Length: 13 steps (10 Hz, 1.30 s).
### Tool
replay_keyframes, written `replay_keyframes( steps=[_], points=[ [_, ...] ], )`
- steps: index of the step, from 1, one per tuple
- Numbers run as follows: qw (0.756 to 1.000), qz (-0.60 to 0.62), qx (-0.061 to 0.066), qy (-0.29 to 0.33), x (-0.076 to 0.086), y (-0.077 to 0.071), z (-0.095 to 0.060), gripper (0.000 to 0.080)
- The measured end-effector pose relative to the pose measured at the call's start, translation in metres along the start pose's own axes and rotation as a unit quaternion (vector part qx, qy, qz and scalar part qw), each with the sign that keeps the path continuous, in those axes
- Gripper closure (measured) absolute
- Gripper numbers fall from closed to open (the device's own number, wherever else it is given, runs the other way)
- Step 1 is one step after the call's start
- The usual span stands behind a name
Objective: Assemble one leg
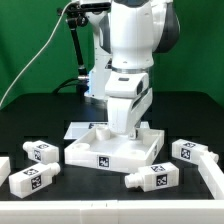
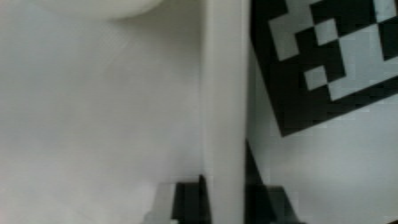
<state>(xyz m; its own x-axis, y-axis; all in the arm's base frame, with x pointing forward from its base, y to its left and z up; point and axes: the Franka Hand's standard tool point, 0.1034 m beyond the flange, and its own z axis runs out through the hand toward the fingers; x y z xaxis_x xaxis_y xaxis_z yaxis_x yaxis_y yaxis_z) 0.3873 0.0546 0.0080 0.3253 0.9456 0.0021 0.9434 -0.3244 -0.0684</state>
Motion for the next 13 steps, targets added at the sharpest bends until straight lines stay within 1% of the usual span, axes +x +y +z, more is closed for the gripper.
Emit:
replay_keyframes(
  steps=[1,2,4,6,7,8,11,12,13],
  points=[
    [0.999,-0.039,-0.004,0.0,-0.003,0.013,-0.004,0.0744],
    [0.999,-0.045,-0.01,0.003,-0.002,0.025,-0.004,0.0745],
    [0.998,-0.055,-0.014,0.005,0.003,0.036,-0.002,0.0745],
    [0.997,-0.076,-0.021,0.007,0.01,0.053,-0.003,0.0745],
    [0.995,-0.099,-0.022,0.005,0.016,0.064,-0.004,0.0745],
    [0.995,-0.094,-0.025,0.007,0.016,0.064,-0.004,0.0745],
    [0.995,-0.095,-0.025,0.007,0.015,0.065,-0.004,0.0745],
    [0.99,-0.137,-0.023,0.003,0.011,0.073,-0.005,0.0745],
    [0.988,-0.153,-0.021,0.001,0.01,0.087,-0.006,0.0745]
  ],
)
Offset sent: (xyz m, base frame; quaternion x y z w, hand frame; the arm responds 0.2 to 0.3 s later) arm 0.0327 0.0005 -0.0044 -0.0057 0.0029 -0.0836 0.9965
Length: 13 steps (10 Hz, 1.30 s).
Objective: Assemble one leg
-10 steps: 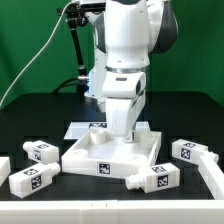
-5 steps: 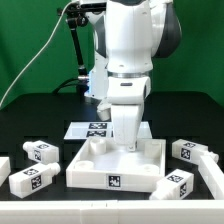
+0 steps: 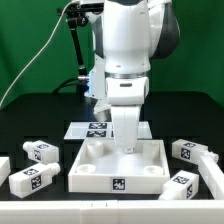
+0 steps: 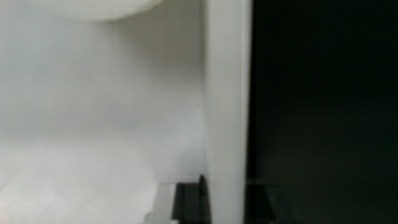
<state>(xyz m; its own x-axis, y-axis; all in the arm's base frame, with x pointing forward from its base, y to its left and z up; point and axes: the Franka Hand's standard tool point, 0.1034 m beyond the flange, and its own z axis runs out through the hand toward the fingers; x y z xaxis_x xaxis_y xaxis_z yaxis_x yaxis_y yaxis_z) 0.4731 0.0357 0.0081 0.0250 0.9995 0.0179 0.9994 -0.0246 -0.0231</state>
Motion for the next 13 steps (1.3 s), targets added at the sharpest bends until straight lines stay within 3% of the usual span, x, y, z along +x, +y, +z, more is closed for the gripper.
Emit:
replay_keyframes(
  steps=[1,3,8,10,11,12,13],
  points=[
    [1.0,-0.003,-0.005,0.001,-0.001,0.012,0.0,0.0745],
    [1.0,0.0,-0.011,0.002,0.0,0.024,-0.001,0.0745],
    [0.999,0.043,-0.015,0.004,0.003,0.03,-0.001,0.0745],
    [0.999,0.043,-0.015,0.004,0.003,0.029,0.0,0.0516],
    [0.999,0.042,-0.014,0.003,0.003,0.029,-0.001,0.0516],
    [0.999,0.04,-0.011,-0.001,0.003,0.03,-0.011,0.0312],
    [0.999,0.038,-0.011,-0.005,-0.001,0.037,-0.025,0.0312]
  ],
)
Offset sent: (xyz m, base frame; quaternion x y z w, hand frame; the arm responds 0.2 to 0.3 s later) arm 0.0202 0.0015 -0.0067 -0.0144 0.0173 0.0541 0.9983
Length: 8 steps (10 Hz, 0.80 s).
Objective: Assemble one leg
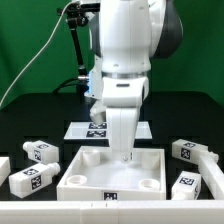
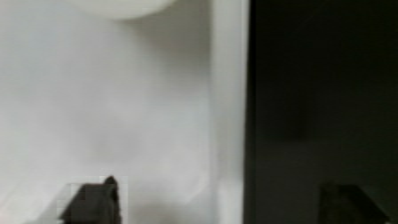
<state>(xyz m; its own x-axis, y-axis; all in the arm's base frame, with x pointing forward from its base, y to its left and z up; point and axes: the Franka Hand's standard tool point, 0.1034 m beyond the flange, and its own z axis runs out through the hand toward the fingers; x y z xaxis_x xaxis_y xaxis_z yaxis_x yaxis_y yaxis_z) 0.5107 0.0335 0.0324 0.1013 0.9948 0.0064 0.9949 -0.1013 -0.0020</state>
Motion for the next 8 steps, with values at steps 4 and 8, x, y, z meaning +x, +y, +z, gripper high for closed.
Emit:
replay_keyframes(
  steps=[4,8],
  points=[
    [1.0,-0.006,-0.025,-0.005,-0.02,0.044,-0.043,0.0151],
    [0.999,0.034,-0.028,-0.003,-0.019,0.044,-0.044,0.0151]
  ],
)
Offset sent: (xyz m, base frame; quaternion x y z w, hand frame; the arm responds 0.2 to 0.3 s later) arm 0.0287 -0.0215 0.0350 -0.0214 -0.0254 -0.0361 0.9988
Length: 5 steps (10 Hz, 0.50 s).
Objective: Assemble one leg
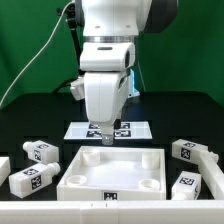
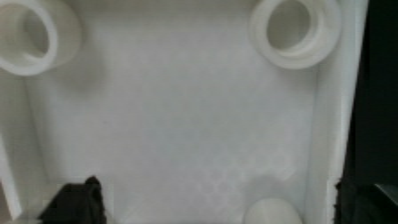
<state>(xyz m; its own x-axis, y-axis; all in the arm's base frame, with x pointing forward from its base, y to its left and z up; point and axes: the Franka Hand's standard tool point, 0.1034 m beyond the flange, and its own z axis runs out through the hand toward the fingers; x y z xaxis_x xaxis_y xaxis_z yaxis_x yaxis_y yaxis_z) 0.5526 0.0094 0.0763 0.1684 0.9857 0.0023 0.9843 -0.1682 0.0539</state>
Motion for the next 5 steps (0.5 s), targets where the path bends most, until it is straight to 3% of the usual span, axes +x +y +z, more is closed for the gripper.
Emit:
replay_keyframes(
  steps=[2,4,5],
  points=[
    [0.997,0.071,0.0,0.0,-0.001,0.0,0.0,0.0151],
    [0.986,0.165,-0.009,-0.004,-0.028,0.007,-0.002,0.0151],
    [0.977,0.212,-0.029,0.009,-0.052,0.01,0.003,0.0151]
  ],
)
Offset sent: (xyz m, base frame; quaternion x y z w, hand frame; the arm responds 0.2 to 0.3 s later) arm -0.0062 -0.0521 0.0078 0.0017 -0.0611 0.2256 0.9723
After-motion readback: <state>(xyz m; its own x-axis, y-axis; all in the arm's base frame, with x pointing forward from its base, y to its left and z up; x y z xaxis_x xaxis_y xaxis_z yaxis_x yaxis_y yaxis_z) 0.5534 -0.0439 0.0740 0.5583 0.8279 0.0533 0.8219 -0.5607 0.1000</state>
